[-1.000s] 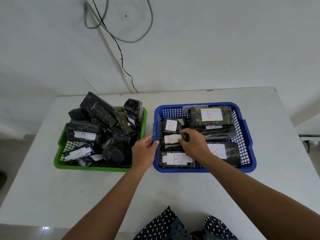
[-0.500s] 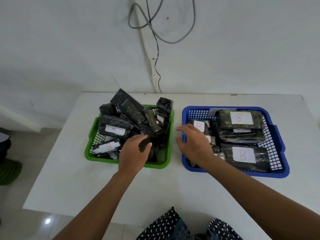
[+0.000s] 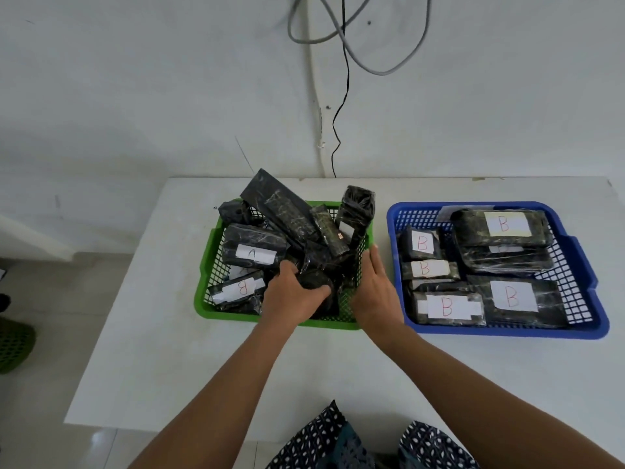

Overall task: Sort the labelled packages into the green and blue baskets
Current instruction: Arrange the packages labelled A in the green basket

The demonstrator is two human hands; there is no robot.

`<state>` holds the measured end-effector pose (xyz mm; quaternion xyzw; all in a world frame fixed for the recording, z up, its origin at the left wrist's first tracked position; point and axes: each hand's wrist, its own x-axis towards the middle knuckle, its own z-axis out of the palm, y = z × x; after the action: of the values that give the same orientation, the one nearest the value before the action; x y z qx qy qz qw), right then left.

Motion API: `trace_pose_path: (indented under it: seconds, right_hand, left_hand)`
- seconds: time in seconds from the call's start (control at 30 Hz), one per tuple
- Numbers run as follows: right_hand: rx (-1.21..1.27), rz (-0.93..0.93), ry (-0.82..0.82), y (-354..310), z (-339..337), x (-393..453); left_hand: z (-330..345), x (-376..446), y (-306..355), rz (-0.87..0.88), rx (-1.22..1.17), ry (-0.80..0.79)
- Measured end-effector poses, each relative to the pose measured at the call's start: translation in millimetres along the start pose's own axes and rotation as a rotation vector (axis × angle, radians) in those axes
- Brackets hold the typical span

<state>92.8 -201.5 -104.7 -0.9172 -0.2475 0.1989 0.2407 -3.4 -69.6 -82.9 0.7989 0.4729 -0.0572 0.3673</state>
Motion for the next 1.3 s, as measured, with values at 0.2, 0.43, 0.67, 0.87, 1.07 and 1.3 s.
trace_pose_path:
  seconds: [0.2, 0.43, 0.67, 0.87, 1.07, 1.3]
  right_hand:
    - [0.083, 0.031, 0.033, 2.3, 0.5, 3.0]
    - [0.158, 0.027, 0.255, -6.7, -13.5, 0.5]
    - [0.809, 0.168, -0.054, -10.5, -50.2, 12.8]
    - [0.982, 0.232, -0.111, 0.0, -62.0, 16.0]
    - [1.289, 0.314, -0.034, 10.3, -73.8, 9.0]
    - [1.179, 0.224, -0.075, 38.4, -103.3, -1.0]
  left_hand:
    - [-44.9, 13.6, -20.7, 0.165, -0.069, -0.401]
    - [-32.3, 1.3, -19.9, 0.655, -0.229, 0.041]
    - [-16.1, -6.7, 3.9, 0.745, -0.304, 0.174]
    - [-3.5, -9.2, 16.8, 0.566, -0.602, -0.027]
    - [8.2, -15.4, 35.3, 0.232, -1.027, -0.185]
    - [24.6, -19.5, 67.2, 0.200, -0.972, -0.240]
